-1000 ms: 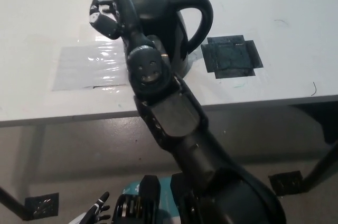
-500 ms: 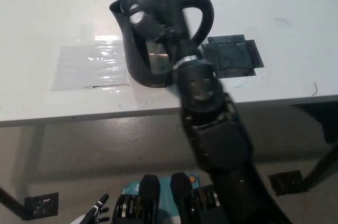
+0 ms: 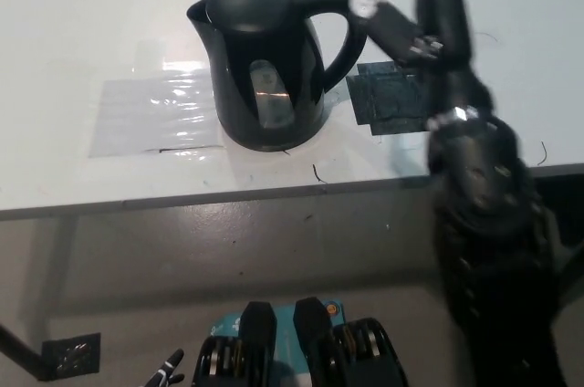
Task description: The robot uses its right hand to push down on the lid of a kettle kept in the middle of the desk to close it
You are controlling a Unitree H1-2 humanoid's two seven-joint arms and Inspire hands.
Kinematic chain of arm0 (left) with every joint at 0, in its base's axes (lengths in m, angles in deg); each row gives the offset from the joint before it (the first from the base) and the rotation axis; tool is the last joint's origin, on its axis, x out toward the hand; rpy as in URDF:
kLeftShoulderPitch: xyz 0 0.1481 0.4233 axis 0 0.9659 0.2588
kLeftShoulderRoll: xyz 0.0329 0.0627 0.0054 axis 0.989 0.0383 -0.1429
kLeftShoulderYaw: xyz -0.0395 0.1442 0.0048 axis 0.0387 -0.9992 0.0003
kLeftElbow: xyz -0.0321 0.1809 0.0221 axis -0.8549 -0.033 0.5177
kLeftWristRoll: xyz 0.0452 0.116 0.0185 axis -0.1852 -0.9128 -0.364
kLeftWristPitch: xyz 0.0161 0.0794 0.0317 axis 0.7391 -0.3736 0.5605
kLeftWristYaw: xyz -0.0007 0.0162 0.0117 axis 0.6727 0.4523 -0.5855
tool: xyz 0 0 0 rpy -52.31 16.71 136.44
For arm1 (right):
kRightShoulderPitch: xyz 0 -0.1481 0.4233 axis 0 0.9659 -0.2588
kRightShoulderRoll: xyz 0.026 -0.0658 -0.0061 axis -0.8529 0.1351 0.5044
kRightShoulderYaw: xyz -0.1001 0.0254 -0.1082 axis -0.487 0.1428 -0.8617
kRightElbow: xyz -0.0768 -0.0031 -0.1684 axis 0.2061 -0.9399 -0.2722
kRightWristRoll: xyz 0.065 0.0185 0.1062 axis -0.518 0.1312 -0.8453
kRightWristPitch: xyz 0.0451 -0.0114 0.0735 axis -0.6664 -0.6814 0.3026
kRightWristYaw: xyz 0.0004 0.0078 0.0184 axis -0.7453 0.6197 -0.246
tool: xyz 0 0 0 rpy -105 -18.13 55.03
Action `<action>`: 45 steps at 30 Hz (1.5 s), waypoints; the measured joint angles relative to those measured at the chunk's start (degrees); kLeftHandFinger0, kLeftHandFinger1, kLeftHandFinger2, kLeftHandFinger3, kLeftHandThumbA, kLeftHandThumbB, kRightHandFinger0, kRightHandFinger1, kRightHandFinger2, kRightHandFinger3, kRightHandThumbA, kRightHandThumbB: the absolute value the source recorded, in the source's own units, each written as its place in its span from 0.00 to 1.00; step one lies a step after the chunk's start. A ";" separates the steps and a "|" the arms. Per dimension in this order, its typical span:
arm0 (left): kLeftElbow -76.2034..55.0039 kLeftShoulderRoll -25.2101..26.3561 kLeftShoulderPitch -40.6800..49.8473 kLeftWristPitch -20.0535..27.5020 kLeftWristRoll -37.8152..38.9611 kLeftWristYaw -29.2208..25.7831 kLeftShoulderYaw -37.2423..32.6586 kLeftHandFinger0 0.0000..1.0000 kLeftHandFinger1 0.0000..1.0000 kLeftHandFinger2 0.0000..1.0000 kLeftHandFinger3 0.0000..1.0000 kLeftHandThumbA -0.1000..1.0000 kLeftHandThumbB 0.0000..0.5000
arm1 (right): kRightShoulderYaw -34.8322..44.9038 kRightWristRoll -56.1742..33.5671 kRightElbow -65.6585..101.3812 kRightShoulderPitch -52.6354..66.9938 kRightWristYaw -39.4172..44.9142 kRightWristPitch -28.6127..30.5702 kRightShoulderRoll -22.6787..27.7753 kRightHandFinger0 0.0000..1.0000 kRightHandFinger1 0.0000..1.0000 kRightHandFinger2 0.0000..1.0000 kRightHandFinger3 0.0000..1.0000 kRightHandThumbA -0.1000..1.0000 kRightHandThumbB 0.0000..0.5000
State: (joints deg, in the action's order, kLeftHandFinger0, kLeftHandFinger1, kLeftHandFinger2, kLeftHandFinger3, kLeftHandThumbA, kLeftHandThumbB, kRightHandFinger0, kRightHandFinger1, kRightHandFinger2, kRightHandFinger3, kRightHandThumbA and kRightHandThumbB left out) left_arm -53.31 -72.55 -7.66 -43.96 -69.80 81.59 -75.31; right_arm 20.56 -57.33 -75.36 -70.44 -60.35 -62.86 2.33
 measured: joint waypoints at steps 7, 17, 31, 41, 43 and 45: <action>-0.01 0.07 0.63 0.04 0.06 -0.01 0.86 1.00 1.00 1.00 1.00 1.00 0.17 | -2.40 -2.99 15.26 17.79 1.68 0.45 6.73 1.00 1.00 1.00 1.00 0.39 0.26; -0.11 0.68 0.76 0.25 0.22 -0.02 5.61 1.00 1.00 1.00 1.00 1.00 0.19 | -1.75 -6.00 32.02 53.62 4.91 6.64 19.14 0.98 1.00 1.00 1.00 0.51 0.33; -0.54 0.77 0.64 0.27 0.20 -0.01 6.51 1.00 1.00 1.00 1.00 1.00 0.16 | 3.95 -5.71 4.77 59.37 4.25 19.48 17.72 0.89 1.00 1.00 1.00 0.45 0.22; 0.64 1.19 -3.63 0.37 0.19 0.00 6.86 1.00 1.00 1.00 1.00 1.00 0.16 | 10.18 -8.28 -22.87 47.49 4.16 28.17 16.02 0.97 1.00 1.00 1.00 0.56 0.22; 1.06 1.36 -5.15 0.48 0.22 0.00 7.18 1.00 1.00 1.00 1.00 1.00 0.18 | 11.33 -8.76 -27.20 44.74 4.18 29.86 16.05 0.96 1.00 1.00 1.00 0.49 0.16; 1.37 1.54 -6.22 0.66 0.24 0.01 7.44 1.00 1.00 1.00 1.00 1.00 0.18 | 12.25 -9.14 -30.20 42.57 4.23 31.26 16.10 0.97 1.00 1.00 1.00 0.41 0.07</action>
State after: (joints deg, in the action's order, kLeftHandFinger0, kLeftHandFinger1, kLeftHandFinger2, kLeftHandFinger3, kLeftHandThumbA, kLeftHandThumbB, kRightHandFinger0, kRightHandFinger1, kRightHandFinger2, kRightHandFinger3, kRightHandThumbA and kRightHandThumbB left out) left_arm -51.93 -71.01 -13.88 -43.30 -69.57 81.59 -67.87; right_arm 32.81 -66.47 -105.55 -27.87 -56.12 -31.59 18.43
